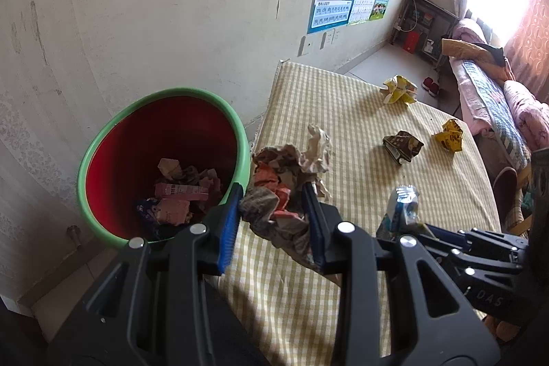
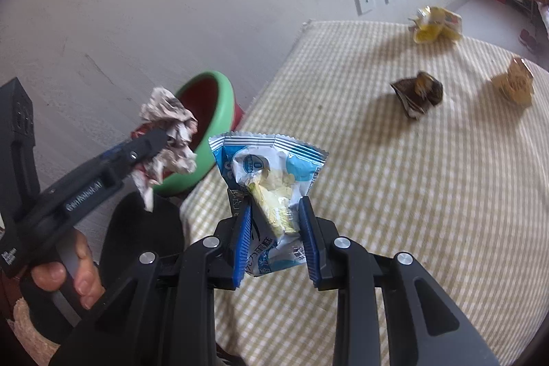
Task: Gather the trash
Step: 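Carry the chip bag and crumpled paper over the bin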
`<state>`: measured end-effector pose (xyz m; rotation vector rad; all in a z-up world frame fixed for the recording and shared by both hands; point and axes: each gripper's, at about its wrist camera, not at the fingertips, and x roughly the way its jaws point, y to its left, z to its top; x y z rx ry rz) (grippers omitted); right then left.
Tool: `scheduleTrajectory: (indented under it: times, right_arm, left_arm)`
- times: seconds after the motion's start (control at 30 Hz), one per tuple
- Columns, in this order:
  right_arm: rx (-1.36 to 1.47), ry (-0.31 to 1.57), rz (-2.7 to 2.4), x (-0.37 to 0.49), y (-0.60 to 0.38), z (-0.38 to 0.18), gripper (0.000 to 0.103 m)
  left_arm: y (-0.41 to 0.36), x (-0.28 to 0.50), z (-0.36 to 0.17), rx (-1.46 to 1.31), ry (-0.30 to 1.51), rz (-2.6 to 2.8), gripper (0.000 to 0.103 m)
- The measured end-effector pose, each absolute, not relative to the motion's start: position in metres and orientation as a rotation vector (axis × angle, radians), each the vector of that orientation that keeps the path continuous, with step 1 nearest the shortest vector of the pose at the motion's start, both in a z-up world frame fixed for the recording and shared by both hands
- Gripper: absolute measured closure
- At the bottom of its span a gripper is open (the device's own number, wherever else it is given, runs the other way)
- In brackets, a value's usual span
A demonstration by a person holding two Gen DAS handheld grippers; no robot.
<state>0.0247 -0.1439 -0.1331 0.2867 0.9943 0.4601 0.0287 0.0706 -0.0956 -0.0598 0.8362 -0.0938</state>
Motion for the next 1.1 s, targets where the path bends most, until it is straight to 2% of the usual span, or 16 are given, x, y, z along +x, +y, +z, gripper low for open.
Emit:
scheduleTrajectory:
  times: [1.1]
  right_arm:
    - [0.239, 0.957, 0.663, 0.084, -0.040, -0.104, 0.075]
  left_arm:
    - [0.174, 0.055, -0.101, -0.128, 0.820, 0.100, 0.069]
